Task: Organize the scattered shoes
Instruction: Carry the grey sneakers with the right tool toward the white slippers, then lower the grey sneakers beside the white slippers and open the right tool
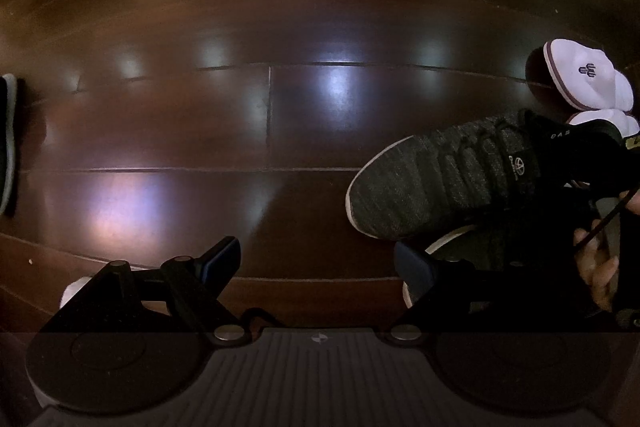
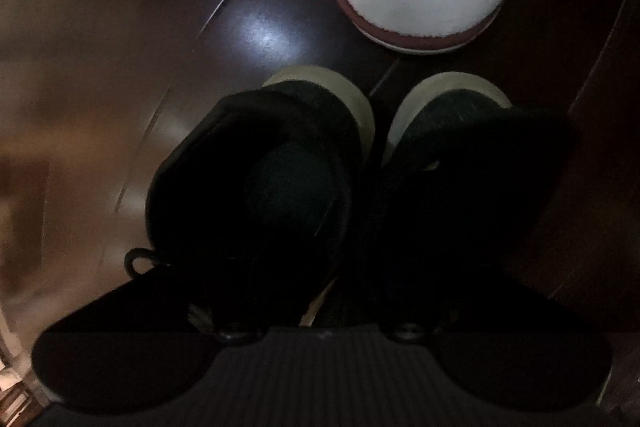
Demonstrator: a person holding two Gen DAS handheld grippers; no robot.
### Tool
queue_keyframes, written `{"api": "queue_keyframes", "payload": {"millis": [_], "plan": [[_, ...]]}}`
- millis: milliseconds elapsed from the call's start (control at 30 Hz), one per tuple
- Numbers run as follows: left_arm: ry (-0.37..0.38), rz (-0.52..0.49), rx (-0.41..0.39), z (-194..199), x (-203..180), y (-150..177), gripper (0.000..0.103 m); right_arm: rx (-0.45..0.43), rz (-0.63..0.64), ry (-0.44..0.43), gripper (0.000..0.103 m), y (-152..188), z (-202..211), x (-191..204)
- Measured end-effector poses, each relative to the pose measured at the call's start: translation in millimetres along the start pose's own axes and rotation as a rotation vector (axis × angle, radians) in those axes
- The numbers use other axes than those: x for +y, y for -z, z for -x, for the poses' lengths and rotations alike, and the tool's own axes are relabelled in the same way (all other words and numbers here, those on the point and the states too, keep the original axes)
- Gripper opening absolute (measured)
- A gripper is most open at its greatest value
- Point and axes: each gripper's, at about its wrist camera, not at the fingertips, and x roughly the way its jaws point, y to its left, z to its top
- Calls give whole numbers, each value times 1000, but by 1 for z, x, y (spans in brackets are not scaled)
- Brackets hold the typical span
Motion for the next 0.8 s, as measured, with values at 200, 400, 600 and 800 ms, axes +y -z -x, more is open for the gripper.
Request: {"api": "queue_keyframes", "payload": {"millis": [200, 400, 600, 800], "plan": [[-1, -9, 2, 1, -1, -2, 88, -111, -19, -17, 13, 19, 11, -17], [-10, -18, -8, 0, -3, -4, 88, -219, -52, -44, 11, 42, 24, -29], [-16, -29, -26, 2, -6, -3, 88, -315, -112, -80, 11, 66, 41, -47], [-15, -53, -41, 2, -15, 3, 88, -399, -174, -87, 10, 77, 68, -72]]}}
